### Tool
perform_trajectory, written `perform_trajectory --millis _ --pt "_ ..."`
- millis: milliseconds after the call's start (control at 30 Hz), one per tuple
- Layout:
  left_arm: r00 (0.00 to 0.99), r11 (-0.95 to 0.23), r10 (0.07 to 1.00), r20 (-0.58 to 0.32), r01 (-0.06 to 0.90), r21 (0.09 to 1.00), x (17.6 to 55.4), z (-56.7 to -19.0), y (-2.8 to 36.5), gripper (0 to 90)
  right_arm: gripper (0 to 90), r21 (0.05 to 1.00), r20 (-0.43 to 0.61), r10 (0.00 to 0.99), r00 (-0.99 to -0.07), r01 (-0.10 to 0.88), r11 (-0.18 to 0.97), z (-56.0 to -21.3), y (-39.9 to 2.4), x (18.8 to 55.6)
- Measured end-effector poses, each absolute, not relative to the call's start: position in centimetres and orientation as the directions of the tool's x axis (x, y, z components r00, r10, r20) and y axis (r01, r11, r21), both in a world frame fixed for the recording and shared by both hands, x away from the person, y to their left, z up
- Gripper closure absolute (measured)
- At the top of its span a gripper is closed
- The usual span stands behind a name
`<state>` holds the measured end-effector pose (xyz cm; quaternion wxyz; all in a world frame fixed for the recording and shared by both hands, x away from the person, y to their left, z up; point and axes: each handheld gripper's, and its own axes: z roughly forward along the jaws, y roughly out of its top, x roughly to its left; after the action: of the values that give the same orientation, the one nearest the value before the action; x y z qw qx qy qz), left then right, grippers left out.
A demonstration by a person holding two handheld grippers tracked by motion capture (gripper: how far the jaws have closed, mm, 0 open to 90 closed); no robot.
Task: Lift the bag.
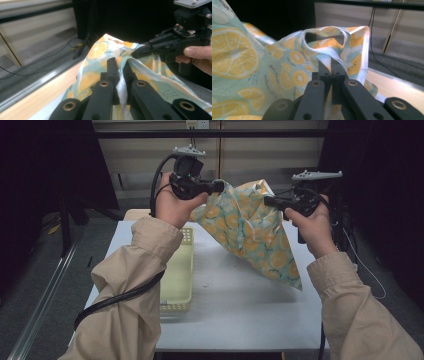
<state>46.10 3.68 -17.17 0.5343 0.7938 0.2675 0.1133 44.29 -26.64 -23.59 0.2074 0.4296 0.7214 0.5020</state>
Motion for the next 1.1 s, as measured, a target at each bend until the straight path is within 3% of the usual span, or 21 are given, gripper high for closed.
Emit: perform_trajectory --millis 467,533,600,733,800,900,1100 --pt "0.826 -0.327 0.541 -0.156 0.378 0.866 46.3 -20.3 5.6 87.8 89.6 0.882 0.160 0.793 -0.588 0.446 0.153 -25.9 -24.4 44.4" --pt "0.816 -0.323 0.553 -0.168 0.396 0.859 46.2 -20.4 5.7 77.6 84.7 0.882 0.163 0.794 -0.585 0.447 0.148 -25.6 -24.2 44.3" --pt "0.806 -0.329 0.565 -0.177 0.417 0.847 46.1 -20.7 5.9 63.7 67.4 0.859 0.240 0.773 -0.587 0.500 0.113 -25.9 -24.1 44.4" --pt "0.780 -0.328 0.587 -0.219 0.476 0.816 45.9 -22.0 6.7 35.9 44.7 0.850 0.250 0.777 -0.578 0.516 0.111 -26.5 -23.9 43.9" --pt "0.774 -0.334 0.590 -0.229 0.493 0.803 45.8 -22.8 7.2 23.4 38.0 0.855 0.234 0.779 -0.582 0.505 0.121 -26.8 -24.0 43.5" --pt "0.790 -0.354 0.563 -0.242 0.495 0.794 45.3 -23.6 7.9 17.2 28.8 0.851 0.235 0.765 -0.599 0.507 0.136 -27.1 -24.4 42.9" --pt "0.801 -0.383 0.548 -0.243 0.498 0.778 44.3 -24.1 9.8 6.3 26.4 0.852 0.221 0.773 -0.594 0.504 0.143 -27.7 -25.8 41.6"
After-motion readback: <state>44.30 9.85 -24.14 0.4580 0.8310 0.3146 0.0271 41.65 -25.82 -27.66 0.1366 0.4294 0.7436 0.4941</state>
